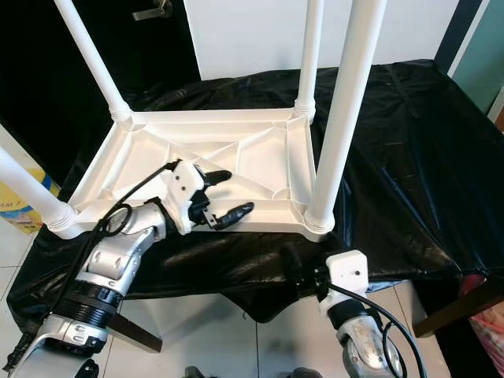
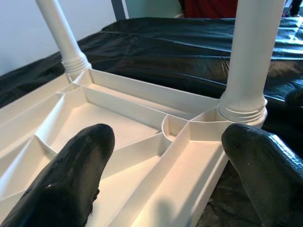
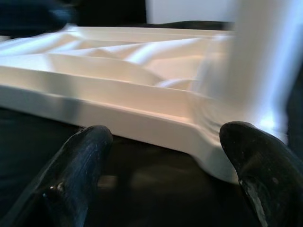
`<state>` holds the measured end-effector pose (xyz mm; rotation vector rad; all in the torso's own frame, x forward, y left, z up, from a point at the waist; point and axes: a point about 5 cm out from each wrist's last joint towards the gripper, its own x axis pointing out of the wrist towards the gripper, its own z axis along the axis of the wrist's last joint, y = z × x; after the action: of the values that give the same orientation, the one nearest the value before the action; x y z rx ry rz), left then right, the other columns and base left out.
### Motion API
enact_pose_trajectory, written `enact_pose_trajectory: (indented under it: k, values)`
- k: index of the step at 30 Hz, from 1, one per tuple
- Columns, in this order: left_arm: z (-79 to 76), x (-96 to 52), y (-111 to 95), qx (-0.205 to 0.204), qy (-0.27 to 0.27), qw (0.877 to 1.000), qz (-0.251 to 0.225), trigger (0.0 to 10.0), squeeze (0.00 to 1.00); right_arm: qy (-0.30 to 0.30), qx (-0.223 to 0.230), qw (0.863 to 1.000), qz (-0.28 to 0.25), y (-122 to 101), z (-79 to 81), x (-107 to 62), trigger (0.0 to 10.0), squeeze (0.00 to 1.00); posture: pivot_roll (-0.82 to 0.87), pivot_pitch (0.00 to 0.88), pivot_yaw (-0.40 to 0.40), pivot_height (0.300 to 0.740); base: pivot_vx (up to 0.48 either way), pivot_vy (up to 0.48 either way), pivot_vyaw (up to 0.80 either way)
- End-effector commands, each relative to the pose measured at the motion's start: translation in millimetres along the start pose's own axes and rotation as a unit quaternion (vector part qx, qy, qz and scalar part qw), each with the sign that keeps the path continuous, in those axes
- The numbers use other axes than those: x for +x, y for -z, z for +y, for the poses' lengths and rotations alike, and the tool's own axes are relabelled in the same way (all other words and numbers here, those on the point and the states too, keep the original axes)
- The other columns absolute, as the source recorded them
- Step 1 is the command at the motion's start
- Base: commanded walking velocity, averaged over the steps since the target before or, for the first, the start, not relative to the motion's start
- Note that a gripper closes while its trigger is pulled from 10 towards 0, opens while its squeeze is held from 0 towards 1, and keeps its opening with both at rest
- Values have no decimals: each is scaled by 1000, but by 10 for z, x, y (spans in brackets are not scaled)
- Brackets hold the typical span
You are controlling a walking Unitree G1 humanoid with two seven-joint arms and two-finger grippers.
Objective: Building children table
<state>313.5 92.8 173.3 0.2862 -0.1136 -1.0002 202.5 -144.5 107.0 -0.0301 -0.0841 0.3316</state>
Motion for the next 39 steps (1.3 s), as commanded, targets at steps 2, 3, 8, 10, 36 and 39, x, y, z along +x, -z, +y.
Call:
enact_pose_trajectory:
  k: [2,3,8,10,36,39]
  values:
    - [15,-78,11,-6,-8,1000,1,10000,0,-34,19,999,12,46,72,60,10000,0,-203,52,65,740,0,0,0]
    - [10,-90,8,-7,-9,1000,0,10000,0,-39,20,999,12,49,84,83,10000,0,-203,52,65,740,0,0,0]
    - [-81,-135,19,-15,-4,1000,-1,10000,0,-59,18,998,7,48,121,218,10000,0,-178,51,58,740,0,0,0]
    - [-121,-178,45,-19,-5,1000,4,10000,0,-69,22,997,1,38,150,320,10000,0,-157,47,49,740,0,0,0]
    - [-288,-440,218,-28,-10,998,61,10000,0,90,1,994,-55,-134,-172,806,10000,0,-134,57,56,740,0,0,0]
    - [-310,-432,234,-21,-1,997,68,10000,0,131,-6,990,-56,-148,-299,808,10000,0,-135,62,58,740,0,0,0]
